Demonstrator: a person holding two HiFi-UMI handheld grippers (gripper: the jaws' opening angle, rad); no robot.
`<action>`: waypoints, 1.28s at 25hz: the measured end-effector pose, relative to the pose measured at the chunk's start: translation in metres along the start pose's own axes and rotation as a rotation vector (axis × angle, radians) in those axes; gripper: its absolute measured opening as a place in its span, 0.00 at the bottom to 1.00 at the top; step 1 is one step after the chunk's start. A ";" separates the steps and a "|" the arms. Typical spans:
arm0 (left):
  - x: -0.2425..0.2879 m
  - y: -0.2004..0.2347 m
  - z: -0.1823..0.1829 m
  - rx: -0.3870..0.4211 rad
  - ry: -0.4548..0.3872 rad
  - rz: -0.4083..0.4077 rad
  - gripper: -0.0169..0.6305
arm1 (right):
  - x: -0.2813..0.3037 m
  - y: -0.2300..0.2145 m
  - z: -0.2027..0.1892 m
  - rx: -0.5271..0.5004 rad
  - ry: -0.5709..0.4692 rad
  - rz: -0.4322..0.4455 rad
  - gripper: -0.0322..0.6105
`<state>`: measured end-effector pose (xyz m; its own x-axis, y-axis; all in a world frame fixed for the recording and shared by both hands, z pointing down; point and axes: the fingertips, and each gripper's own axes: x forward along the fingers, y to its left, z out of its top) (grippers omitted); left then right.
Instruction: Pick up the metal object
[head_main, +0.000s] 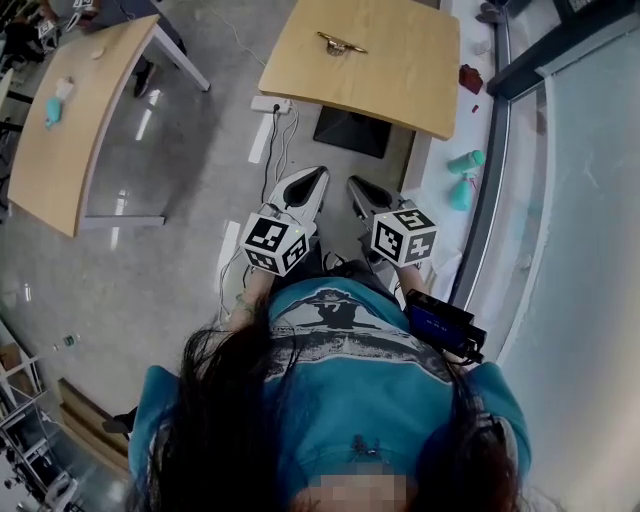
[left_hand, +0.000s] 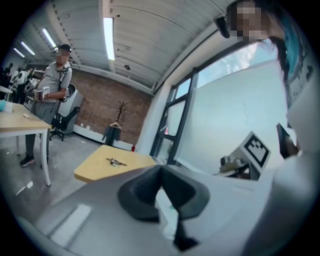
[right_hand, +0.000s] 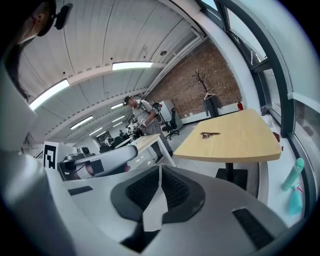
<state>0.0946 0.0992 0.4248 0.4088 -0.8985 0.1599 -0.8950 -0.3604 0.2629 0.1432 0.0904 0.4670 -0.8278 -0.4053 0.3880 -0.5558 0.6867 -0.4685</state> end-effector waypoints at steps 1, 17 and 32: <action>0.006 0.012 0.006 0.006 0.000 -0.006 0.02 | 0.012 -0.001 0.007 0.002 0.000 -0.003 0.09; 0.071 0.225 0.089 0.014 0.004 -0.086 0.02 | 0.214 -0.001 0.118 0.017 -0.004 -0.068 0.09; 0.140 0.275 0.070 -0.084 0.082 -0.214 0.03 | 0.261 -0.058 0.137 0.094 0.023 -0.216 0.09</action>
<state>-0.1064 -0.1433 0.4529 0.6039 -0.7792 0.1681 -0.7698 -0.5154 0.3765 -0.0514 -0.1380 0.4869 -0.6876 -0.5222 0.5045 -0.7253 0.5259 -0.4442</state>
